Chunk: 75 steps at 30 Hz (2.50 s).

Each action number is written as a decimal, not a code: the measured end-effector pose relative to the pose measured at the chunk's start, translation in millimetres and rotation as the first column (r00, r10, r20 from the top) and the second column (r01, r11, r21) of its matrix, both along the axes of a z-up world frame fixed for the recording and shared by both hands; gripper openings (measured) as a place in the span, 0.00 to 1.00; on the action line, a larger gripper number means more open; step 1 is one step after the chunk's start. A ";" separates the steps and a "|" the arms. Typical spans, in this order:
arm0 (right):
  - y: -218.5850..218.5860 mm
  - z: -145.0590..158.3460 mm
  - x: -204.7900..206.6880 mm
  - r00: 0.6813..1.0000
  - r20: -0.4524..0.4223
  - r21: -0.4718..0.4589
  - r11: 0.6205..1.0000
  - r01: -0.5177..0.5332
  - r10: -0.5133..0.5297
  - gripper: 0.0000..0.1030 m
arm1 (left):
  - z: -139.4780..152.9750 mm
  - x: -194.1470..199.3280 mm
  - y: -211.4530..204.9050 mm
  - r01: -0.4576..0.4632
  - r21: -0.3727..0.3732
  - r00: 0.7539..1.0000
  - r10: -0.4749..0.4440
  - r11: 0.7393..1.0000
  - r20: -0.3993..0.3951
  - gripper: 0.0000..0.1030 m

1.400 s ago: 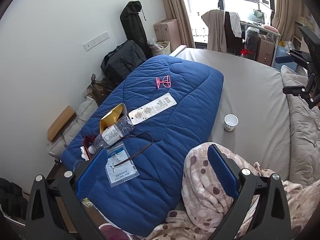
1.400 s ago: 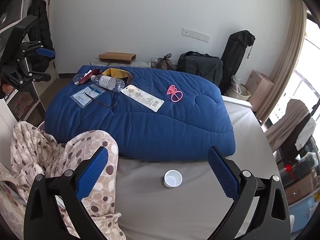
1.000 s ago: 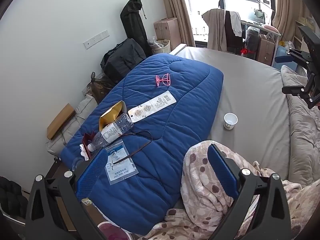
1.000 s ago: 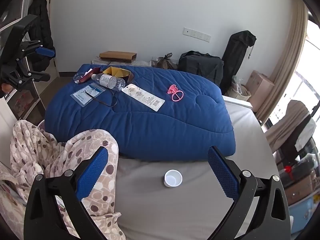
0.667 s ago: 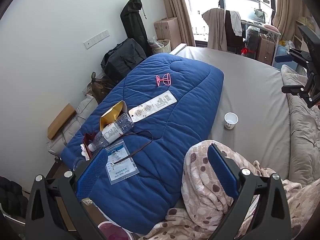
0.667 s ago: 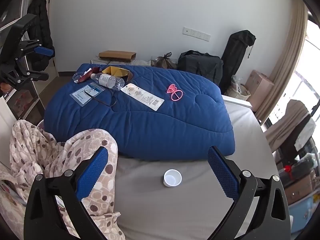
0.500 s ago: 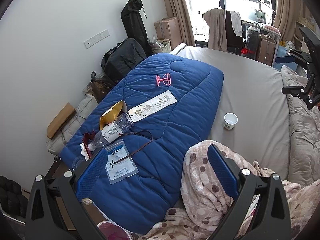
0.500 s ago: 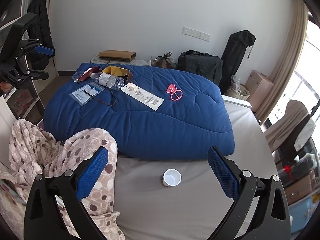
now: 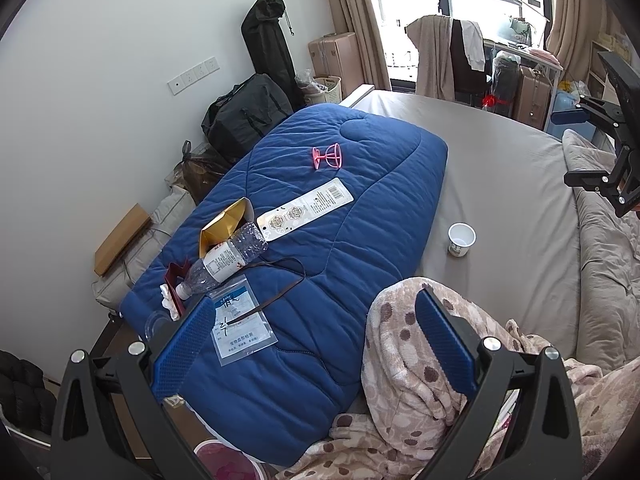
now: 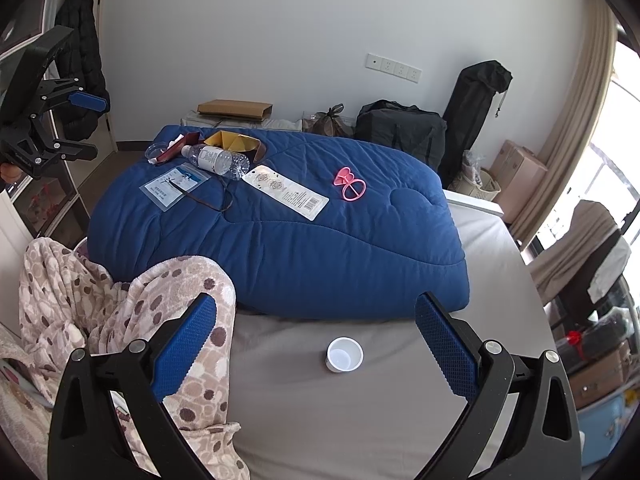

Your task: Collect trash

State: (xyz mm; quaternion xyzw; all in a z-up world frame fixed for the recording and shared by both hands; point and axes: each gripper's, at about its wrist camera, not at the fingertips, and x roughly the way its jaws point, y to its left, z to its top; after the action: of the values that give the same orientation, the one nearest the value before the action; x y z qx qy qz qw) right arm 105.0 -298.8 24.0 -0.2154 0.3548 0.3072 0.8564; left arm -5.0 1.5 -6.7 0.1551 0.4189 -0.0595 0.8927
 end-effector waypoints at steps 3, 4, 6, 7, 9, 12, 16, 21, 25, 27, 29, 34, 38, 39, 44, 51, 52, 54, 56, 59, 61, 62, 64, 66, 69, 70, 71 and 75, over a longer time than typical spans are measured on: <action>1.0 0.4 -0.2 1.000 0.000 0.000 1.000 0.001 -0.001 0.94 | -1.3 -0.7 0.5 0.002 0.003 1.000 -0.002 1.000 -0.001 0.95; 1.1 0.3 -0.1 1.000 0.000 -0.001 1.000 0.001 -0.001 0.94 | -1.9 -1.1 0.7 0.002 0.005 1.000 -0.002 1.000 0.000 0.95; 0.6 -0.6 0.2 1.000 0.001 -0.001 1.000 0.000 0.000 0.94 | -2.2 -1.3 1.3 0.002 0.005 1.000 -0.002 1.000 0.000 0.95; 0.9 -0.3 0.2 1.000 0.001 0.000 1.000 0.001 -0.001 0.94 | -1.9 -1.0 1.4 0.002 0.003 1.000 -0.002 1.000 0.000 0.95; 0.7 -1.2 0.8 1.000 0.000 0.000 1.000 -0.001 0.001 0.94 | -1.7 -2.7 1.4 0.004 0.000 1.000 -0.004 1.000 0.003 0.95; -2.9 6.0 0.4 1.000 0.001 -0.005 1.000 0.002 -0.002 0.94 | -1.3 -3.7 0.8 0.001 0.004 1.000 -0.001 1.000 0.006 0.95; -1.4 1.5 -1.9 1.000 -0.002 -0.008 1.000 0.002 -0.002 0.94 | -0.3 -3.5 1.3 -0.009 0.006 1.000 0.009 1.000 -0.001 0.95; -1.2 1.4 -1.6 1.000 -0.001 -0.010 1.000 0.004 -0.004 0.94 | 1.7 -2.8 1.8 -0.004 0.006 1.000 0.004 1.000 0.000 0.95; -1.0 1.5 -1.4 1.000 -0.002 -0.011 1.000 0.003 -0.003 0.94 | 2.7 -2.4 1.4 -0.002 0.010 1.000 0.002 1.000 -0.002 0.95; -1.6 1.4 -1.5 1.000 -0.001 -0.011 1.000 0.003 -0.003 0.94 | 2.7 -2.4 1.2 -0.004 0.024 1.000 0.004 1.000 -0.005 0.95; -1.3 1.3 -1.2 1.000 -0.004 -0.012 1.000 0.003 -0.003 0.94 | 3.5 -3.3 -0.2 -0.001 0.031 1.000 0.001 1.000 -0.002 0.95; -2.6 1.3 -2.6 1.000 0.006 -0.005 1.000 0.001 -0.001 0.94 | 8.0 -5.5 -1.8 0.003 0.035 1.000 -0.003 0.999 0.020 0.95; -6.3 2.1 -3.2 1.000 0.015 0.002 1.000 0.000 0.000 0.94 | 7.3 -6.3 -2.7 0.004 0.039 1.000 -0.004 0.999 0.013 0.95; -5.6 2.4 -2.9 1.000 0.018 0.002 1.000 0.000 0.000 0.94 | 7.0 -6.9 -3.0 0.004 0.040 1.000 -0.004 0.999 0.011 0.95; -2.0 0.3 -1.7 1.000 0.015 -0.009 1.000 -0.001 0.002 0.94 | 6.7 -6.7 -3.4 0.002 0.034 1.000 -0.002 0.999 0.010 0.95; -2.2 0.2 -1.6 1.000 0.013 -0.016 1.000 -0.003 0.004 0.94 | 1.2 -4.0 -1.9 0.004 0.035 1.000 -0.004 0.999 0.001 0.95; -2.5 0.0 -1.5 1.000 0.013 -0.017 1.000 -0.004 0.004 0.94 | 0.9 -3.9 -1.9 0.004 0.033 1.000 -0.004 0.999 0.000 0.95; -2.4 -0.8 -0.6 1.000 0.010 -0.019 1.000 -0.006 0.006 0.94 | -1.6 -1.3 -1.0 0.001 0.028 1.000 -0.001 1.000 -0.004 0.95; -3.4 -3.0 1.4 1.000 0.009 -0.022 1.000 -0.005 0.006 0.94 | -5.4 2.9 -0.3 -0.002 0.022 1.000 0.002 1.000 -0.010 0.95; -5.5 -13.5 7.3 1.000 0.007 -0.041 0.999 -0.008 0.008 0.94 | -15.3 10.1 0.5 -0.008 0.020 1.000 0.009 1.000 -0.016 0.95; -6.2 -28.9 16.5 1.000 -0.008 -0.072 0.997 -0.005 0.005 0.94 | -23.8 17.3 1.0 -0.014 0.021 1.000 0.014 1.000 -0.023 0.95; -8.2 -38.9 22.9 1.000 -0.026 -0.086 0.996 -0.004 0.002 0.94 | -27.5 21.1 1.4 -0.018 0.022 0.999 0.018 1.000 -0.027 0.95; -13.6 -61.6 37.4 0.998 -0.069 -0.107 0.994 0.001 -0.008 0.94 | -36.7 30.1 3.3 -0.021 0.027 0.999 0.022 0.999 -0.035 0.95; -19.8 -86.2 54.4 0.994 -0.110 -0.124 0.992 0.016 -0.030 0.94 | -46.0 39.5 4.1 -0.027 0.051 0.999 0.029 0.998 -0.039 0.95; -31.3 -132.4 84.1 0.979 -0.182 -0.148 0.987 0.061 -0.088 0.94 | -61.0 54.7 7.7 -0.050 0.048 0.996 0.053 0.998 -0.068 0.95; -34.8 -149.4 94.8 0.972 -0.211 -0.153 0.985 0.076 -0.107 0.94 | -66.5 59.0 9.0 -0.059 0.040 0.995 0.062 0.997 -0.081 0.95; -38.0 -166.6 105.1 0.964 -0.232 -0.161 0.982 0.095 -0.131 0.94 | -71.9 62.8 10.6 -0.069 0.030 0.993 0.071 0.997 -0.089 0.95; -45.5 -232.3 137.2 0.928 -0.300 -0.185 0.968 0.169 -0.219 0.88 | -99.4 76.3 14.7 -0.138 0.020 0.987 0.139 0.990 -0.080 0.95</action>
State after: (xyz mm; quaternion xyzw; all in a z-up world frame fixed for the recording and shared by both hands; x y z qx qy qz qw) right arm 242.2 -344.4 -208.4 -0.1929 0.5306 0.2227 0.7948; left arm 71.3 16.2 -106.0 0.1294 0.4650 -0.0005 0.8758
